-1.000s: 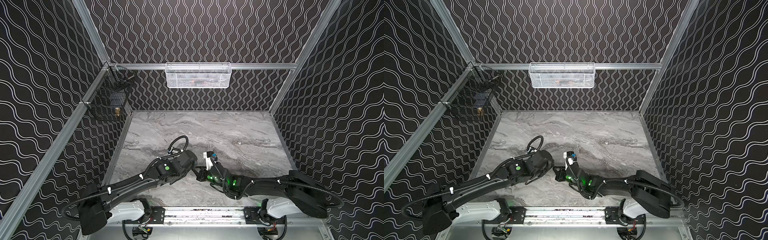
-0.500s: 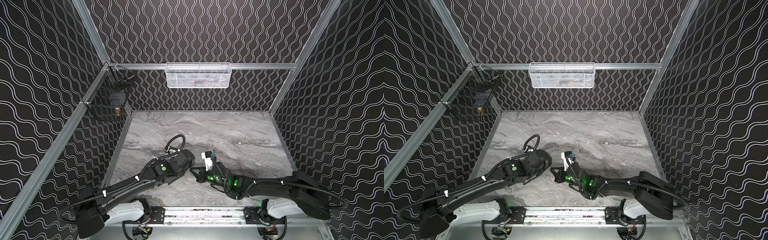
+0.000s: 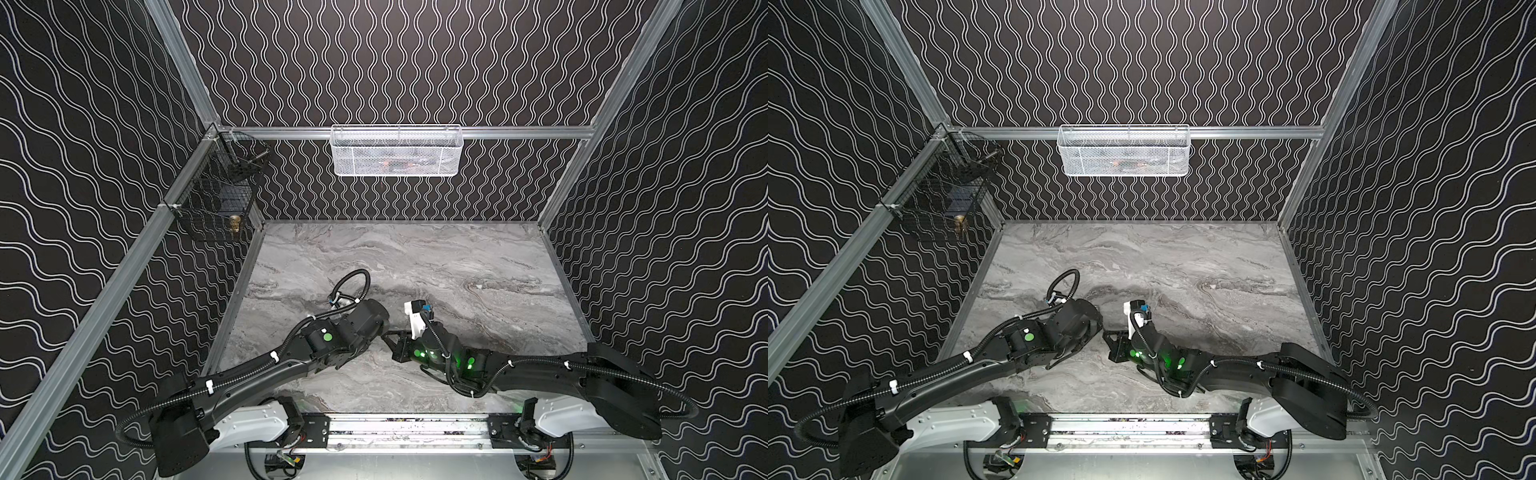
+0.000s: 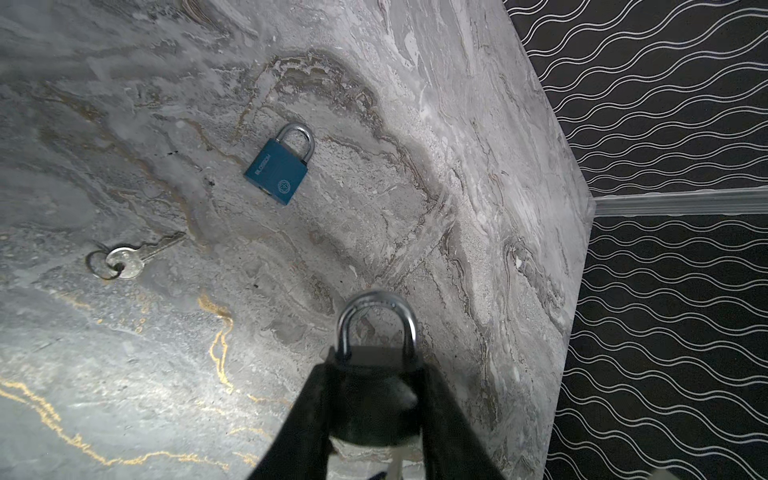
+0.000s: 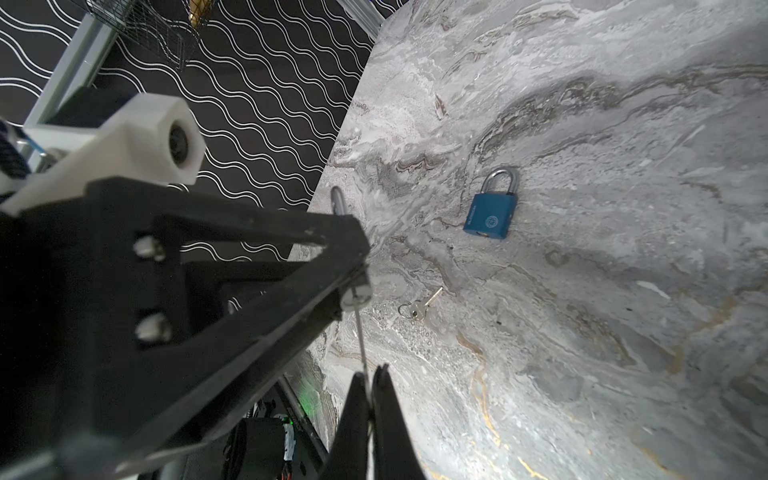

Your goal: Unlock with the key

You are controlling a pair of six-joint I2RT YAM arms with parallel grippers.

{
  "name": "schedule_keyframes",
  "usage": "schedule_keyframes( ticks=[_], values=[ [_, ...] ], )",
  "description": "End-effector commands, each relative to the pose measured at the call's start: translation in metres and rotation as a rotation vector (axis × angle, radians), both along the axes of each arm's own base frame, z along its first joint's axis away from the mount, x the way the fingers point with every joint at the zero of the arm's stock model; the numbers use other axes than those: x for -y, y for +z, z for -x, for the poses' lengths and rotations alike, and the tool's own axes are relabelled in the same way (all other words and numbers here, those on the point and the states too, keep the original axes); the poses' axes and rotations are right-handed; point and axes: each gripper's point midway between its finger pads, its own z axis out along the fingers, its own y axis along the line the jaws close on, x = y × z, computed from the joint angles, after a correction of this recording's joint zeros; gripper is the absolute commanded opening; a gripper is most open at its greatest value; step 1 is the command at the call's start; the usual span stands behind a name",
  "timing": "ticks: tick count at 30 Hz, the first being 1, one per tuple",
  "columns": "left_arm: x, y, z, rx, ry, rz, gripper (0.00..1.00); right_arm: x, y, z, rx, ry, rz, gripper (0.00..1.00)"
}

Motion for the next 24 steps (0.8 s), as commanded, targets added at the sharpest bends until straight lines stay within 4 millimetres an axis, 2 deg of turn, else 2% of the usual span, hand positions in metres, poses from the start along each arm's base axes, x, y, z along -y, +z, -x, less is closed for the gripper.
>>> schedule_keyframes(
  ticks=[1,8,17,22,24],
  values=[
    [0.006,0.005,-0.001,0.005,-0.01,0.018,0.04,-0.005,0.005,-0.004,0.018,-0.005,-0.017,0.0],
    [0.007,0.006,-0.003,0.012,-0.01,0.03,0.03,-0.014,0.01,-0.002,0.021,0.027,-0.026,0.0],
    [0.005,0.004,-0.001,0.006,-0.016,0.013,0.03,-0.005,0.012,-0.001,0.042,0.023,0.003,0.0],
    [-0.016,-0.002,0.007,-0.051,0.017,-0.082,0.03,-0.007,0.017,0.002,0.065,0.062,0.041,0.0],
    [-0.014,-0.003,0.008,-0.045,0.013,-0.054,0.03,-0.009,0.018,0.002,0.066,0.07,0.065,0.0]
  ],
)
